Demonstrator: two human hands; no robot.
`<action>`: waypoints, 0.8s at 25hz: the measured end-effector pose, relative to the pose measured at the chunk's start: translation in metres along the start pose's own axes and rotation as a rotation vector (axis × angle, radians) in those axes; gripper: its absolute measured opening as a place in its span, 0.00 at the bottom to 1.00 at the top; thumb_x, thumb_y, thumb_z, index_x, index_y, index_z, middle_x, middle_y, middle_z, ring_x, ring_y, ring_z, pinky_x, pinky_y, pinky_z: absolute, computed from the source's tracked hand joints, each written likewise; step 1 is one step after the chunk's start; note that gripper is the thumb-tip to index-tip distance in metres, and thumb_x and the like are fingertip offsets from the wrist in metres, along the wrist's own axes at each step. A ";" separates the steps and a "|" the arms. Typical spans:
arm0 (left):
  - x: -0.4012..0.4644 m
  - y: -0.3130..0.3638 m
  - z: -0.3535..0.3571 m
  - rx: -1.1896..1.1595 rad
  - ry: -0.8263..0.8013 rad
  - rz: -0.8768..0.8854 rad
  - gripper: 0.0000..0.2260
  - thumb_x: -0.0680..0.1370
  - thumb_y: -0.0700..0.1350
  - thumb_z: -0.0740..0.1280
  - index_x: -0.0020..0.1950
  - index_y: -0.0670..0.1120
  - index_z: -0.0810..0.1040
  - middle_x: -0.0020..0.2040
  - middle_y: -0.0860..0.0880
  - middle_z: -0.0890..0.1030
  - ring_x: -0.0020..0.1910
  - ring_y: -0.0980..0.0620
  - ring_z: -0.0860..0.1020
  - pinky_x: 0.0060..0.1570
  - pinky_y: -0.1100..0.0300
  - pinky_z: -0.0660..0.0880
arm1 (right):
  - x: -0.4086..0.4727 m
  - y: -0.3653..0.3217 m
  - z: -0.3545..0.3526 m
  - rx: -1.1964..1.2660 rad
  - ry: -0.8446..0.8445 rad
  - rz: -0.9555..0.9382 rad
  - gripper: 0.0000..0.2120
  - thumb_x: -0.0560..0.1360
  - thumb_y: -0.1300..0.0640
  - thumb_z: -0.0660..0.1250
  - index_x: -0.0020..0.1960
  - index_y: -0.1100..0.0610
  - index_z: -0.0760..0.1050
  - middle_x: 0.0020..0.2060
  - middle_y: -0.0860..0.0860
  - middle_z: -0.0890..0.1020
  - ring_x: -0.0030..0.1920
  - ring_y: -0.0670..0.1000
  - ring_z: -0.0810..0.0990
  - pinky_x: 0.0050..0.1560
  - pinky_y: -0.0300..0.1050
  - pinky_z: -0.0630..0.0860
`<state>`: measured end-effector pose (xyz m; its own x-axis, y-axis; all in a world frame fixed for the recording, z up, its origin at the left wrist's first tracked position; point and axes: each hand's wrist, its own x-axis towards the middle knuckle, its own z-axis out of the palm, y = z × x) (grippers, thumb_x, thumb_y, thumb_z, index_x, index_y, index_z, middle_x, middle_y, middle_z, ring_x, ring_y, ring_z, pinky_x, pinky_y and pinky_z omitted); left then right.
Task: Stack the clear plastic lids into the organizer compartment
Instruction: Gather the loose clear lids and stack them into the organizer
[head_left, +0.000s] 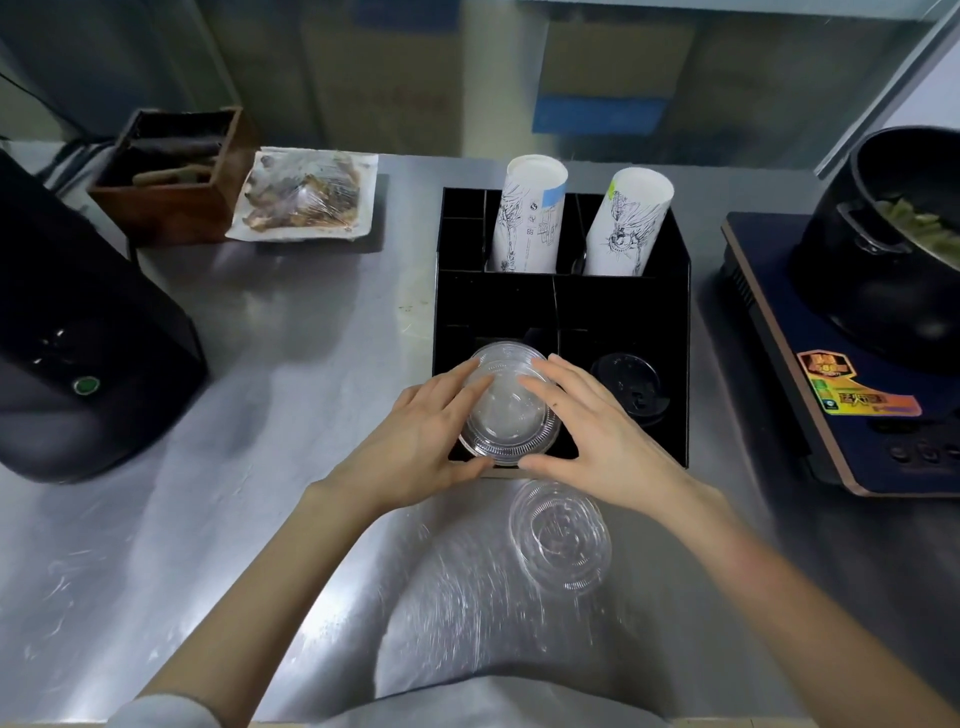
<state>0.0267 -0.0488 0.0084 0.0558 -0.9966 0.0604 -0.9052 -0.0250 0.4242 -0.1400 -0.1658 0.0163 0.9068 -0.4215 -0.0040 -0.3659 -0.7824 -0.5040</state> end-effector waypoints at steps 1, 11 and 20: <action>0.003 -0.001 0.000 0.001 -0.004 -0.006 0.36 0.67 0.60 0.56 0.69 0.41 0.60 0.70 0.38 0.63 0.66 0.40 0.66 0.60 0.50 0.61 | 0.002 0.002 -0.001 0.004 -0.005 0.002 0.35 0.70 0.48 0.69 0.70 0.54 0.56 0.73 0.52 0.57 0.70 0.42 0.46 0.72 0.43 0.45; 0.031 -0.015 0.007 0.096 -0.057 -0.011 0.32 0.68 0.56 0.61 0.65 0.37 0.64 0.65 0.34 0.69 0.61 0.38 0.71 0.61 0.46 0.57 | 0.024 0.020 0.005 0.003 -0.007 0.039 0.33 0.70 0.49 0.68 0.69 0.54 0.57 0.73 0.52 0.56 0.69 0.41 0.45 0.70 0.41 0.43; 0.040 -0.019 0.016 0.181 -0.050 -0.008 0.28 0.66 0.47 0.69 0.61 0.33 0.68 0.63 0.30 0.70 0.63 0.36 0.70 0.63 0.41 0.46 | 0.035 0.030 0.011 -0.068 -0.025 0.028 0.32 0.72 0.49 0.66 0.70 0.55 0.57 0.74 0.55 0.55 0.70 0.44 0.44 0.70 0.44 0.38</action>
<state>0.0393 -0.0896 -0.0116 0.0467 -0.9989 0.0108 -0.9661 -0.0424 0.2547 -0.1168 -0.1987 -0.0084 0.9004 -0.4333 -0.0393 -0.4043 -0.8001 -0.4432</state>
